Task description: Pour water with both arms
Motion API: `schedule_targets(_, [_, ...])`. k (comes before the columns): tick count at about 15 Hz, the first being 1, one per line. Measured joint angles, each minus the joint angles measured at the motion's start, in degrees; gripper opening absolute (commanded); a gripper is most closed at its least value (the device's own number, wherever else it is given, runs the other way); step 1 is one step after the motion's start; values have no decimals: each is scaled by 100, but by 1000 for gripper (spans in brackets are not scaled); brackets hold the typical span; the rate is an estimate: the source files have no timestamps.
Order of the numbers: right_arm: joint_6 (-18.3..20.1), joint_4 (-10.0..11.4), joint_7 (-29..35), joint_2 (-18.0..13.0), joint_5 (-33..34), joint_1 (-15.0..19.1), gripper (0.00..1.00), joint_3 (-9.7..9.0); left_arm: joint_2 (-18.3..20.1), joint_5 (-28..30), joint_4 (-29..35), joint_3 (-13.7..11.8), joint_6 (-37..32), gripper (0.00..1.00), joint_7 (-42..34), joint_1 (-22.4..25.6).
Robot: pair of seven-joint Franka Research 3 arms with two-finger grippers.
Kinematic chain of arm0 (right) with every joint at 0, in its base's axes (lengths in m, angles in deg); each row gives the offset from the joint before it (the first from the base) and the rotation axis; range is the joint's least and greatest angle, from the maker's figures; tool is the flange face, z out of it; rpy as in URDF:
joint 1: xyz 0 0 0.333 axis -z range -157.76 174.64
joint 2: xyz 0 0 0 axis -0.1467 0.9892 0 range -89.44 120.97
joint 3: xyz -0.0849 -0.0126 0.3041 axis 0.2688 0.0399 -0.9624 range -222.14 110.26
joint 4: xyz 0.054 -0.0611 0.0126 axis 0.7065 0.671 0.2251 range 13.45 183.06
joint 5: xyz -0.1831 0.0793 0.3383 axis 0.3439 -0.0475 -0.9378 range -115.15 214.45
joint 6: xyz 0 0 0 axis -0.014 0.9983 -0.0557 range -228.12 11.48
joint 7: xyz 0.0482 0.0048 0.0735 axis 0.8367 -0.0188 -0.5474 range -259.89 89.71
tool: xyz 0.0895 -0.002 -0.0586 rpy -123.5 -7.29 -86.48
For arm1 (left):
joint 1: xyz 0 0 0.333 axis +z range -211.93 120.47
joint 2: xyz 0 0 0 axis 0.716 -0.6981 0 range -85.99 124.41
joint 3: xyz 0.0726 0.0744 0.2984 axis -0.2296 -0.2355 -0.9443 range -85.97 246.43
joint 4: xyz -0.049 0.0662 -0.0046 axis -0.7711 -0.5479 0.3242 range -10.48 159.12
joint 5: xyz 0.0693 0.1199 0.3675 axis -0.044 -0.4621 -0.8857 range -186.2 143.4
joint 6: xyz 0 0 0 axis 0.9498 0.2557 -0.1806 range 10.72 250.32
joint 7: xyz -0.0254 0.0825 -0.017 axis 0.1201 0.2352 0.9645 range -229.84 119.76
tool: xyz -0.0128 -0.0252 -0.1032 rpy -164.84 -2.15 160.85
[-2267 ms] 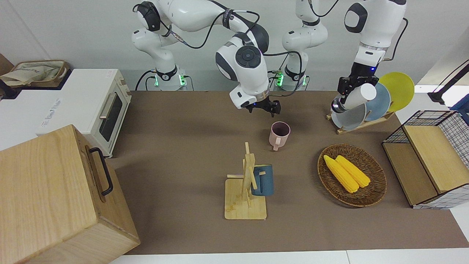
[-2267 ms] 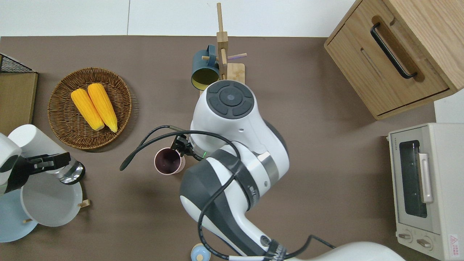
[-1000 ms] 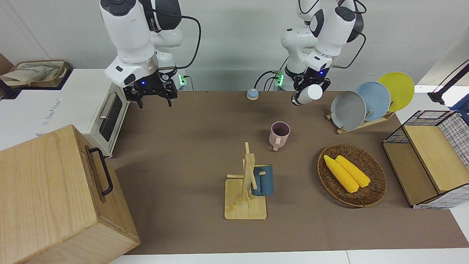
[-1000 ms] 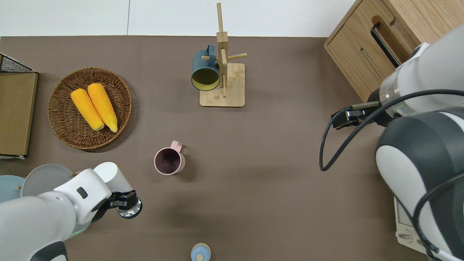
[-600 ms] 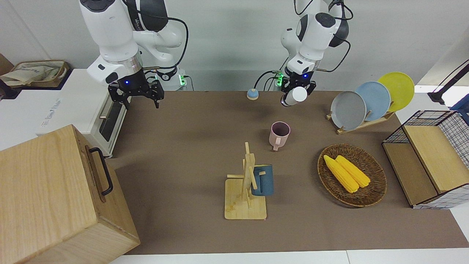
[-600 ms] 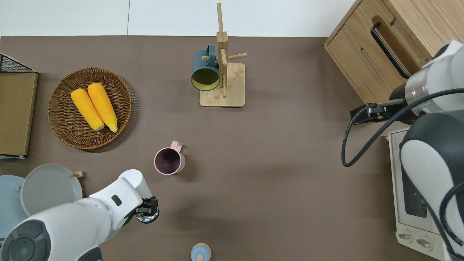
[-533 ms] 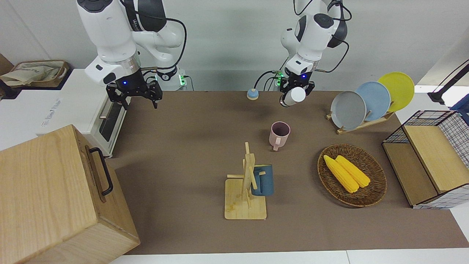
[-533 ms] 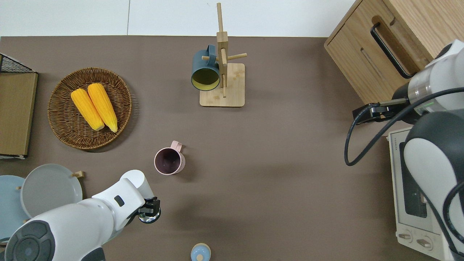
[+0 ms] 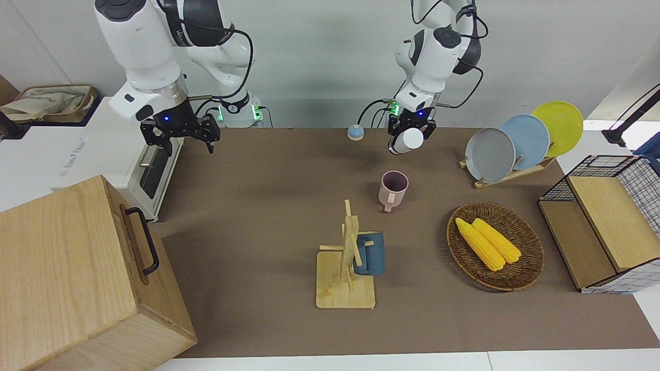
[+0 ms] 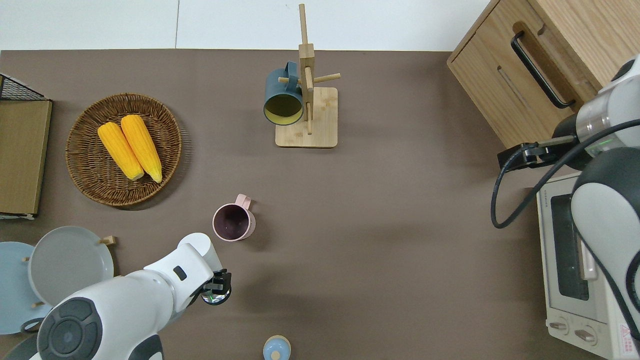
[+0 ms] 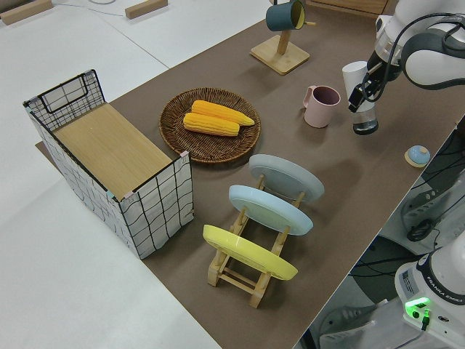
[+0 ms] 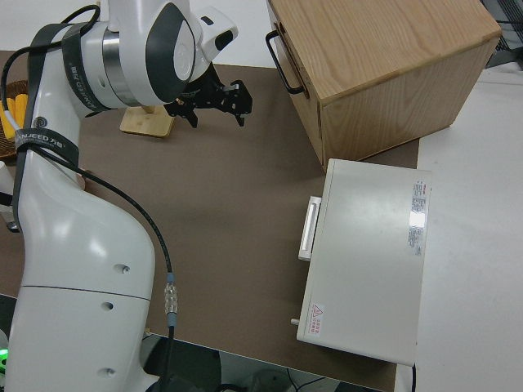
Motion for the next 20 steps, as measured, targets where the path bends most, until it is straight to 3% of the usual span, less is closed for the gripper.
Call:
schedule_targets(7, [-6, -9, -4, -32, -134, 13, 992, -80, -325, 1, -13, 27, 81, 0, 84, 2])
schedule_targets(12, [-51, -145, -4, -96, -267, 37, 992, -68, -497, 1, -154, 51, 65, 0, 197, 2])
schedule_targets(20, [-53, -185, -4, -126, -272, 47, 992, -68, -1053, -221, -710, 57, -497, 0, 311, 5])
